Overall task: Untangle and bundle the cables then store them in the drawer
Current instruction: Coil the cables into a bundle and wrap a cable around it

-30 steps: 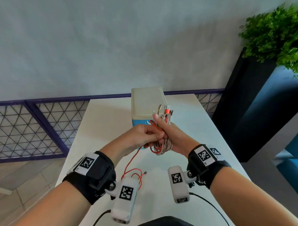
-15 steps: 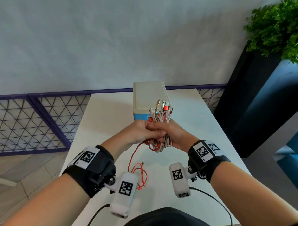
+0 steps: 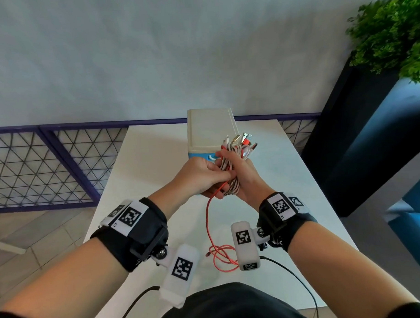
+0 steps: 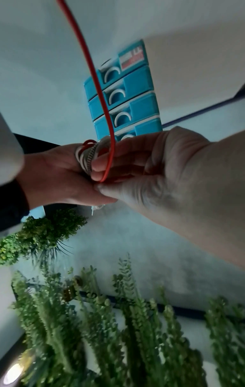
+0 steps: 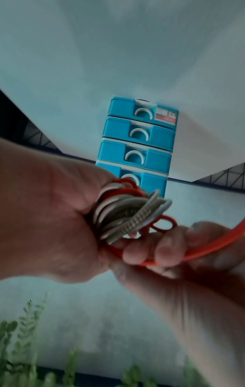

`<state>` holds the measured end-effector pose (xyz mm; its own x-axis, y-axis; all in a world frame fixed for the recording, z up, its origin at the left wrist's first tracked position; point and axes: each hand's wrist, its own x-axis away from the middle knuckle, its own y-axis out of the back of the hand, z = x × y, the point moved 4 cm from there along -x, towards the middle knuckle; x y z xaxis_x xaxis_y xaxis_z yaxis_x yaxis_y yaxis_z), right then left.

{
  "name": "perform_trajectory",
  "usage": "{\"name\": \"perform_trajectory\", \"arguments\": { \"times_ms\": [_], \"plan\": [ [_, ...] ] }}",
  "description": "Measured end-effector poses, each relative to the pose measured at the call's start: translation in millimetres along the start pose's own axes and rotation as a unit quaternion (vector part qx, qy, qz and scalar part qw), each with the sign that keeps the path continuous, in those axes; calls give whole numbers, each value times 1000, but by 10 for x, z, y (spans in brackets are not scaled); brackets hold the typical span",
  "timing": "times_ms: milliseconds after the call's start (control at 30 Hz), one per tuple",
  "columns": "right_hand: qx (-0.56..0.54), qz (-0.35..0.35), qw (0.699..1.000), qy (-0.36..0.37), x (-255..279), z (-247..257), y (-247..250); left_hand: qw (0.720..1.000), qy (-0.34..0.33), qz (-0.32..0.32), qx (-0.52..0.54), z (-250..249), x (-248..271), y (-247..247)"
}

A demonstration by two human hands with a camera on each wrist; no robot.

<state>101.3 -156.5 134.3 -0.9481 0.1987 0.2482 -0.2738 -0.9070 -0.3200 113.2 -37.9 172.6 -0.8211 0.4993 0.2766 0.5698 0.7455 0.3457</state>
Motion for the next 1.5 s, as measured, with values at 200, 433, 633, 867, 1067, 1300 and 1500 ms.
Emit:
{"name": "perform_trajectory", "arguments": {
  "times_ms": [200,433,633,867,1067,1300,1500],
  "plan": [
    [32,51,998,-7,-19,-24,-13,1000,-11,-18,10,85,32,-30],
    [-13,-105,993,46,-207,271,291,962,86,183,181,293,130,-264],
    [-87,-3,996,-5,-86,543,405,982,56,171,-56,563,23,-37],
    [198,48,979,-20,41,493,242,965,-140,-93,-201,77,-206,241],
    [165,173,968,-72,116,348,56,934,-217,-163,-231,-72,-227,253],
    [261,63,963,12,46,381,173,994,59,18,92,243,-225,274],
    [313,-31,947,66,-37,285,231,953,45,159,253,228,-88,200]
  ]
}}
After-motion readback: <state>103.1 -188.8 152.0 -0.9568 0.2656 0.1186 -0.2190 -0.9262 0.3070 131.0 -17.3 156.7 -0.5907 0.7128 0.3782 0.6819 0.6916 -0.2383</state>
